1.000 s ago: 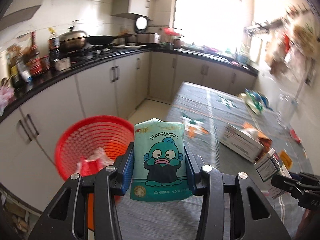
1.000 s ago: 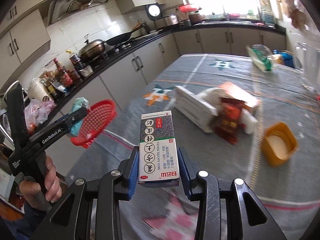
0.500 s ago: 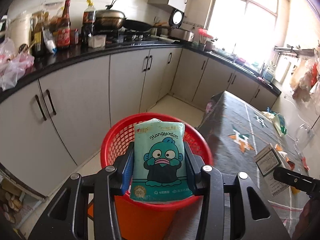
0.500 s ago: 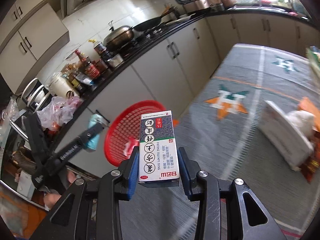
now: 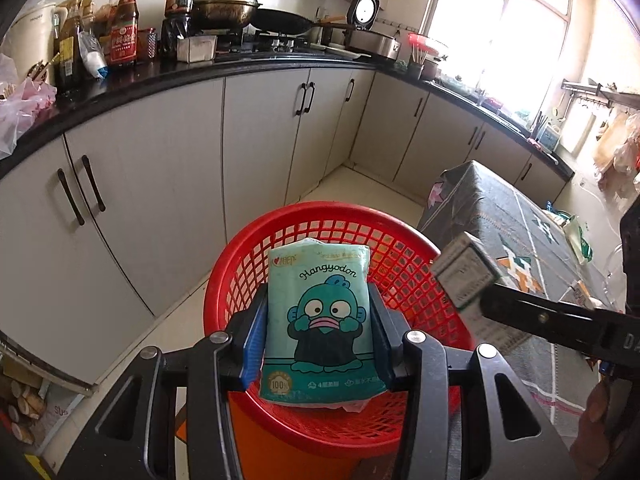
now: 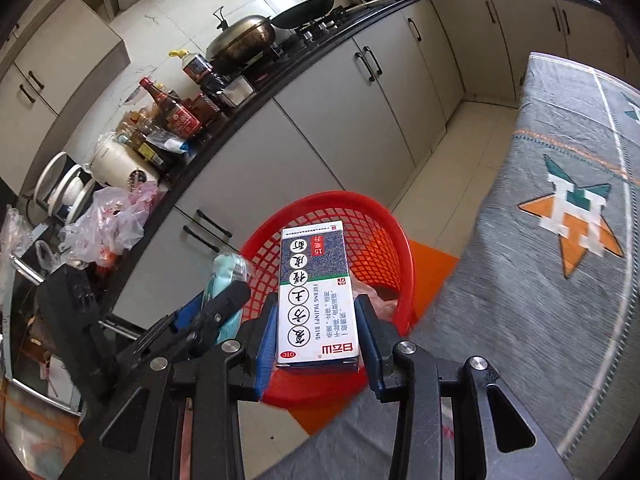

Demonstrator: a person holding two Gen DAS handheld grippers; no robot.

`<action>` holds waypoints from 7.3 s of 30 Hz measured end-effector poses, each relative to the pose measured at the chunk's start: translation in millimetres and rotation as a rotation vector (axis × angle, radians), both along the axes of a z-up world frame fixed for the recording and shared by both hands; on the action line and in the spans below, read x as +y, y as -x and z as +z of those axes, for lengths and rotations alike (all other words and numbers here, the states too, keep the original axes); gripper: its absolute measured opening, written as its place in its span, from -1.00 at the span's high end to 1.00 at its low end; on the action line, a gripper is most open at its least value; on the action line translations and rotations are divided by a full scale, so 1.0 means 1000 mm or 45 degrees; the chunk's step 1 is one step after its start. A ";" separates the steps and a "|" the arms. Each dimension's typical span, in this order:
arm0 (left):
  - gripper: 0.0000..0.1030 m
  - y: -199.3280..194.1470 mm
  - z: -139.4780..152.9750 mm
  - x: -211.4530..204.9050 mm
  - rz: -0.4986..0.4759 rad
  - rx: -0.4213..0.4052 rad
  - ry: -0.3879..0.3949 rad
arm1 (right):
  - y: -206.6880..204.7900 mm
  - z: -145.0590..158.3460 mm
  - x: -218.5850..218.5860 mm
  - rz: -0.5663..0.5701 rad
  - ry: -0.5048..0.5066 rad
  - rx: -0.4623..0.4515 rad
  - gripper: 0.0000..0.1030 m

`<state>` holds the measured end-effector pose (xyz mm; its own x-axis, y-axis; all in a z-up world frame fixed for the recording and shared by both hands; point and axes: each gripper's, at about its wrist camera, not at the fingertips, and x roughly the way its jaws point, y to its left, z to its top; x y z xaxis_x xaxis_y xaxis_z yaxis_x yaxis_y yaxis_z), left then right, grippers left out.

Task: Collect trash
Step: 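Open both tools to drop the tissue pack and box into the basket, then move both empty tools back over the table, then grasp the tall white barcode box with the left tool while the right tool grasps the red snack packet, then hold the white box with the left tool while the right tool holds the red packet, then carry the white box and red packet with both tools over the red basket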

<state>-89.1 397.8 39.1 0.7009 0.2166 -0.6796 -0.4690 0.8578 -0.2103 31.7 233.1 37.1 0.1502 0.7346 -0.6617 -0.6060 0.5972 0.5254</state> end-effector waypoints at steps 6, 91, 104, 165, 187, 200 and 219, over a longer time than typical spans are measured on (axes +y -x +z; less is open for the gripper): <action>-0.07 -0.009 -0.008 0.008 0.004 0.011 0.007 | -0.011 -0.010 0.016 -0.024 0.009 0.018 0.17; 0.70 -0.186 -0.025 -0.280 -0.737 0.211 0.435 | -0.024 0.002 -0.340 -0.575 -0.253 -0.009 -0.10; 0.76 -0.160 0.008 -0.238 -0.525 -0.034 0.279 | -0.017 -0.015 -0.314 -0.600 0.001 0.009 -0.10; 0.75 -0.130 0.032 -0.286 -0.640 -0.173 -0.052 | -0.003 0.006 -0.320 -0.688 -0.045 -0.322 0.27; 0.75 -0.131 0.033 -0.288 -0.634 -0.171 -0.068 | -0.007 0.003 -0.317 -0.658 -0.055 -0.307 0.27; 0.75 -0.136 0.030 -0.290 -0.619 -0.156 -0.107 | -0.006 0.003 -0.317 -0.641 -0.064 -0.304 0.27; 0.75 -0.103 0.052 -0.274 -0.561 -0.200 -0.024 | 0.007 0.022 -0.325 -0.719 -0.091 -0.329 0.27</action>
